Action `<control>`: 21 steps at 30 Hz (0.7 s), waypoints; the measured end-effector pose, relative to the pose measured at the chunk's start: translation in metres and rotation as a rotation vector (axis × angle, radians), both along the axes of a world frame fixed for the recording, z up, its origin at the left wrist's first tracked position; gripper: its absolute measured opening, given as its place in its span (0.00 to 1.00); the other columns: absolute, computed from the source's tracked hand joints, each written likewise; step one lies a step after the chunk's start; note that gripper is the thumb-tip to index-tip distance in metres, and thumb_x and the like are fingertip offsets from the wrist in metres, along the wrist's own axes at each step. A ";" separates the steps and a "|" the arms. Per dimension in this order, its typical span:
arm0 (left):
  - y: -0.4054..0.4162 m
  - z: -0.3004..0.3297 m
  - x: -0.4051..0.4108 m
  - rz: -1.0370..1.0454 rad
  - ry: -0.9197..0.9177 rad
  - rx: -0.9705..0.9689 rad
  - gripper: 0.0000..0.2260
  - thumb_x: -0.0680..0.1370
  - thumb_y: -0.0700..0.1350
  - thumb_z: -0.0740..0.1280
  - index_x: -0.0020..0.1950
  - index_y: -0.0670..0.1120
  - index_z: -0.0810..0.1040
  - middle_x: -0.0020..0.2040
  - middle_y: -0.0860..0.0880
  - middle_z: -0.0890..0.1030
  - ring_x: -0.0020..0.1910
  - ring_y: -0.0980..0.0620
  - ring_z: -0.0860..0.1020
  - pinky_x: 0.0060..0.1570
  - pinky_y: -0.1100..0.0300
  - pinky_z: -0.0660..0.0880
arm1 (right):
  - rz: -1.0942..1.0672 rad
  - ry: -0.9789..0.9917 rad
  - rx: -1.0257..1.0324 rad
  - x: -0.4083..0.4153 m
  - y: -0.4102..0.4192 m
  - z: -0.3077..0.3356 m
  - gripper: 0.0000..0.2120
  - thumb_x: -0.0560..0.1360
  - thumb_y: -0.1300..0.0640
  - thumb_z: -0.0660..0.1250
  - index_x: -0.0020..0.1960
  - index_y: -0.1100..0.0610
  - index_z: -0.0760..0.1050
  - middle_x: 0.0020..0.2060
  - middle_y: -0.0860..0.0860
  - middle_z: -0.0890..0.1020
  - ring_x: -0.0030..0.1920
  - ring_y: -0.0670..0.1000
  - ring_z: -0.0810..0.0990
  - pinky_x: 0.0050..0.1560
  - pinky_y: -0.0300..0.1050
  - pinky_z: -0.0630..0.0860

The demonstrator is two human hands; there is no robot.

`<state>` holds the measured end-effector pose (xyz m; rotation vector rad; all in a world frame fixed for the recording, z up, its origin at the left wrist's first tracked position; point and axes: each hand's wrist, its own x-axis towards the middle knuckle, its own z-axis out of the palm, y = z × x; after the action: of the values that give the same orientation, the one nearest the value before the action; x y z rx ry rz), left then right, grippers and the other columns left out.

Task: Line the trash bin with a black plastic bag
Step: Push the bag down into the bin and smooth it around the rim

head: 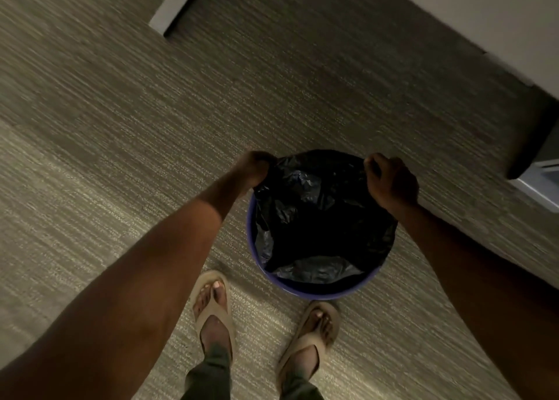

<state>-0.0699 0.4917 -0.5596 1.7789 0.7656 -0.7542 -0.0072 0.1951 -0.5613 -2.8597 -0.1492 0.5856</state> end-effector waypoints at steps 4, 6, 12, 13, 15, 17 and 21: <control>0.004 -0.004 -0.019 0.283 0.026 -0.151 0.12 0.82 0.37 0.67 0.65 0.38 0.83 0.49 0.41 0.84 0.53 0.41 0.82 0.57 0.46 0.80 | -0.151 0.141 0.013 -0.004 -0.012 -0.012 0.29 0.85 0.38 0.49 0.61 0.58 0.80 0.58 0.66 0.81 0.54 0.67 0.81 0.51 0.53 0.71; 0.005 -0.006 -0.027 0.393 0.021 -0.217 0.13 0.81 0.37 0.68 0.65 0.35 0.81 0.46 0.43 0.83 0.50 0.42 0.82 0.46 0.53 0.82 | -0.207 0.154 0.056 -0.007 -0.015 -0.016 0.32 0.85 0.37 0.49 0.60 0.59 0.81 0.56 0.65 0.83 0.55 0.67 0.82 0.49 0.51 0.70; 0.002 -0.010 -0.037 0.579 0.085 -0.254 0.05 0.81 0.41 0.67 0.48 0.43 0.82 0.45 0.42 0.81 0.45 0.45 0.80 0.45 0.57 0.74 | -0.298 0.208 0.135 -0.008 -0.017 -0.021 0.30 0.85 0.37 0.50 0.65 0.57 0.80 0.61 0.63 0.83 0.60 0.66 0.80 0.55 0.52 0.70; 0.001 -0.012 -0.038 0.586 0.102 -0.256 0.07 0.81 0.42 0.67 0.44 0.44 0.81 0.42 0.43 0.81 0.43 0.45 0.79 0.44 0.57 0.74 | -0.296 0.213 0.131 -0.009 -0.017 -0.019 0.30 0.85 0.37 0.50 0.65 0.58 0.80 0.62 0.63 0.82 0.61 0.66 0.80 0.56 0.53 0.71; -0.002 -0.016 -0.040 0.654 0.105 -0.304 0.09 0.83 0.45 0.66 0.45 0.44 0.81 0.43 0.43 0.81 0.44 0.45 0.78 0.48 0.54 0.75 | -0.299 0.216 0.146 -0.015 -0.015 -0.011 0.32 0.85 0.38 0.48 0.67 0.59 0.79 0.63 0.64 0.81 0.62 0.66 0.80 0.60 0.54 0.73; -0.003 -0.013 -0.041 0.797 0.064 -0.310 0.14 0.85 0.52 0.61 0.48 0.45 0.79 0.45 0.45 0.80 0.45 0.46 0.78 0.50 0.53 0.74 | -0.311 0.153 0.222 -0.025 -0.014 0.001 0.29 0.86 0.40 0.49 0.67 0.59 0.78 0.63 0.64 0.81 0.62 0.66 0.80 0.59 0.53 0.72; 0.006 0.009 -0.058 0.903 -0.236 0.153 0.20 0.85 0.56 0.59 0.62 0.41 0.78 0.56 0.44 0.83 0.55 0.45 0.82 0.58 0.47 0.79 | -0.499 -0.108 0.388 -0.058 -0.024 0.031 0.22 0.83 0.42 0.62 0.72 0.53 0.74 0.66 0.58 0.77 0.60 0.55 0.79 0.56 0.50 0.77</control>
<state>-0.1279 0.4972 -0.5503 1.3892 1.3360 0.1160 -0.0648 0.1711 -0.5303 -2.4138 0.3823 0.2630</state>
